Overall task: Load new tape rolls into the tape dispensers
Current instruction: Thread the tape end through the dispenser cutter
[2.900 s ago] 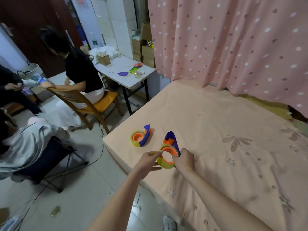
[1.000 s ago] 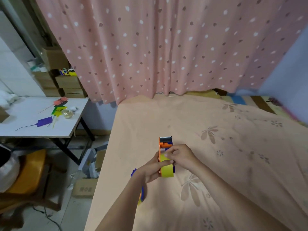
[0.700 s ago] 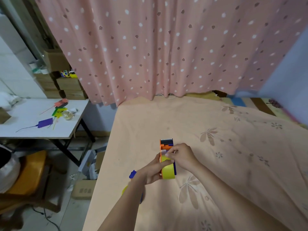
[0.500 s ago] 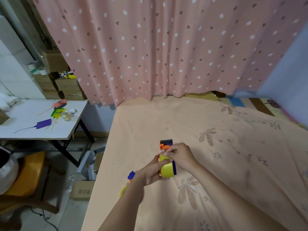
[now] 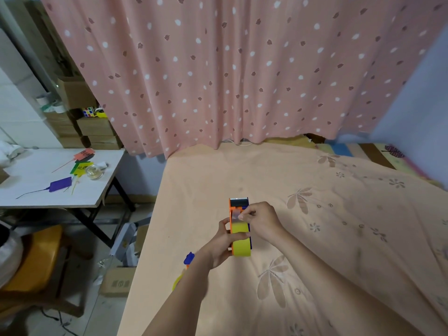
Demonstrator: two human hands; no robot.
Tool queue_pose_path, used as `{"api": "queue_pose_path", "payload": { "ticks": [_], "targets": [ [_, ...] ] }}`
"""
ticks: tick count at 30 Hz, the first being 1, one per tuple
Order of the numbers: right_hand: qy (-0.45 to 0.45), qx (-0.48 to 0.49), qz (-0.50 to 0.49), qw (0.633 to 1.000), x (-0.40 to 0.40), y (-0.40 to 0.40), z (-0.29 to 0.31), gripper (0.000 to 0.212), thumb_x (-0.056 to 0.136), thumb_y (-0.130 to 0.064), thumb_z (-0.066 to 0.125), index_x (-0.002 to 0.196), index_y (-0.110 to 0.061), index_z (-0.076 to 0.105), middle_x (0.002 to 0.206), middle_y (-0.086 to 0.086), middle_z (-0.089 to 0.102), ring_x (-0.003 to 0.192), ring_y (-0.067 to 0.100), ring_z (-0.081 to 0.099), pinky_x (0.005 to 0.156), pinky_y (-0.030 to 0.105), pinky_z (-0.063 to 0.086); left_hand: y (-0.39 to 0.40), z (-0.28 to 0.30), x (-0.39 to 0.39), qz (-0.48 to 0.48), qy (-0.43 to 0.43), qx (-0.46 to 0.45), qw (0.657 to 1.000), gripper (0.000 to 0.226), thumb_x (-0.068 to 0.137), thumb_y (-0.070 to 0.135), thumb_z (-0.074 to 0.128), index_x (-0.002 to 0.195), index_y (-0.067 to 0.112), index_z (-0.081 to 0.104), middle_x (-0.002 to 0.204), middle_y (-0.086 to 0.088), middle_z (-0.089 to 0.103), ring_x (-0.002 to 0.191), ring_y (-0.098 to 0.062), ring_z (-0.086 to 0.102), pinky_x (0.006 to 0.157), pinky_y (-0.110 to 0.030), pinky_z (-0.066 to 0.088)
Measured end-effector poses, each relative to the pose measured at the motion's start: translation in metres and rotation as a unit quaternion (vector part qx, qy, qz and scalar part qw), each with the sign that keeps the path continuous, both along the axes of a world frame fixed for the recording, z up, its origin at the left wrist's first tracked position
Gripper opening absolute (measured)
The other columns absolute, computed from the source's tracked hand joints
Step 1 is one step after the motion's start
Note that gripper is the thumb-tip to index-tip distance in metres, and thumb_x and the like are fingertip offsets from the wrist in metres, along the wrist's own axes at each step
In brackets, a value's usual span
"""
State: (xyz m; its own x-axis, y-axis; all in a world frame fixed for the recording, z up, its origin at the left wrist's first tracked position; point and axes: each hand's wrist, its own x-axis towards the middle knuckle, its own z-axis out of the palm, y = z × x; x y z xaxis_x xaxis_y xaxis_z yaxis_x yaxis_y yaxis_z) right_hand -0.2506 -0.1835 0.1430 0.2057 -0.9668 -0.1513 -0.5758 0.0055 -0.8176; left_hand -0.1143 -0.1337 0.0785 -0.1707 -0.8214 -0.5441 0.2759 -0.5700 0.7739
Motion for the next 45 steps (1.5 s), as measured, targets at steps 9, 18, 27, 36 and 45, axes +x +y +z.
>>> {"api": "queue_pose_path", "payload": {
  "ticks": [9,18,27,36,45],
  "targets": [
    [0.011,0.002,0.029,1.000,0.007,-0.004,0.010,0.017,0.088,-0.019,0.071,0.071,-0.022,0.068,0.080,-0.004,0.070,0.080,0.013,0.065,0.065,0.018,0.046,-0.001,-0.002,0.006,-0.023,0.007,-0.009,1.000,0.103,0.059,0.019,0.089,0.141,0.041,0.029,0.127,-0.004,0.064,0.108,-0.025,0.068,0.088,-0.045,0.059],
    [0.010,0.036,0.049,0.998,0.013,0.001,0.029,0.013,0.091,-0.013,0.067,0.077,-0.015,0.067,0.063,-0.011,0.068,0.068,0.012,0.066,0.047,0.004,0.041,-0.007,0.005,0.013,-0.041,-0.013,0.011,0.999,0.078,0.064,0.047,0.087,0.129,0.036,0.045,0.132,-0.007,0.063,0.117,-0.030,0.066,0.092,-0.048,0.058],
    [0.012,0.039,0.012,0.999,0.013,-0.011,0.019,0.022,0.089,-0.005,0.066,0.069,-0.012,0.063,0.052,-0.006,0.068,0.043,0.010,0.062,0.050,0.018,0.051,-0.012,0.006,0.011,-0.022,-0.030,0.015,0.999,0.076,0.057,0.043,0.088,0.121,0.027,0.050,0.112,0.000,0.068,0.100,-0.020,0.068,0.070,-0.033,0.060],
    [0.009,0.009,-0.063,0.998,0.015,-0.032,0.019,0.032,0.092,-0.005,0.061,0.063,-0.018,0.060,0.054,-0.005,0.066,0.039,-0.002,0.060,0.045,0.008,0.043,-0.014,-0.003,0.012,-0.020,-0.020,-0.007,1.000,0.088,0.057,0.028,0.090,0.131,0.027,0.042,0.123,0.000,0.064,0.104,-0.019,0.069,0.084,-0.038,0.058],
    [0.027,-0.005,-0.105,0.994,0.018,-0.041,0.023,0.031,0.088,0.000,0.051,0.064,-0.016,0.061,0.075,0.011,0.075,0.078,0.030,0.073,0.075,0.035,0.061,-0.010,-0.005,0.010,-0.009,-0.001,-0.017,1.000,0.091,0.060,0.016,0.089,0.135,0.025,0.039,0.125,-0.003,0.062,0.107,-0.021,0.067,0.089,-0.038,0.058]
  ]
}}
